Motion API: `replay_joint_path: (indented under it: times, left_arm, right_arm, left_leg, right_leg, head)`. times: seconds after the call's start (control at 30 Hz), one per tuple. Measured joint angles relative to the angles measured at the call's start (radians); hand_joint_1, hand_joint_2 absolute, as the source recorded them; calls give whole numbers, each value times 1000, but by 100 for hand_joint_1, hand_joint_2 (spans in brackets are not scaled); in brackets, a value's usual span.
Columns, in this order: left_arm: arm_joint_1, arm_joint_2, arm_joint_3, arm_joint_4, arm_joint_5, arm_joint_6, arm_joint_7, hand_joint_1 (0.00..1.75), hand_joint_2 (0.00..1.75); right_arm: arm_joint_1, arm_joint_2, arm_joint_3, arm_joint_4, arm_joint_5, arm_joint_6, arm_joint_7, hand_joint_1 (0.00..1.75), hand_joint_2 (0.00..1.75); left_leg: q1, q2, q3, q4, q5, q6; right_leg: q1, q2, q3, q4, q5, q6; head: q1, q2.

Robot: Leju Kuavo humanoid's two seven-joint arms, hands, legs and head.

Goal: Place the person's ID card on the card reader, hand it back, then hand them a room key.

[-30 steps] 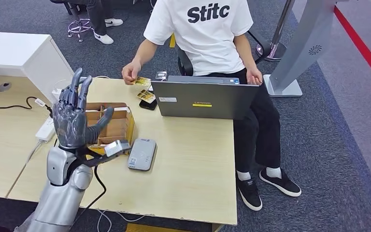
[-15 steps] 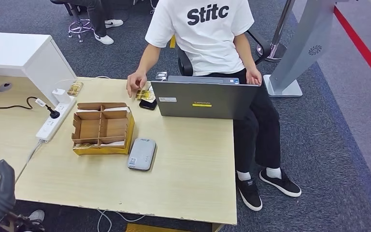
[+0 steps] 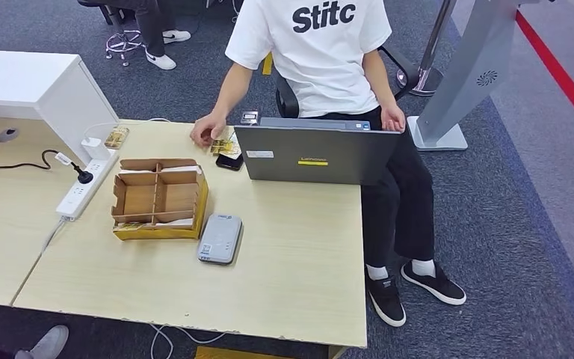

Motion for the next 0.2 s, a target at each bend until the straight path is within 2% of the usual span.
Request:
replay_joint_path:
  times: [0.1, 0.2]
  left_arm:
    - [-44, 6, 99, 164, -20, -18, -1, 0, 175]
    - [-70, 9, 148, 249, -29, -23, -3, 0, 175]
  right_arm:
    - [0, -4, -1, 0, 3, 2, -2, 0, 175]
    - [-2, -6, -1, 0, 4, 3, -3, 0, 175]
  left_leg:
    - [0, -1, 0, 0, 0, 0]
    - [0, -1, -1, 0, 0, 0]
  right_leg:
    - [0, 0, 0, 0, 0, 0]
    - [0, -1, 0, 0, 0, 0]
  head:
    - [-1, 0]
    - [-1, 0]
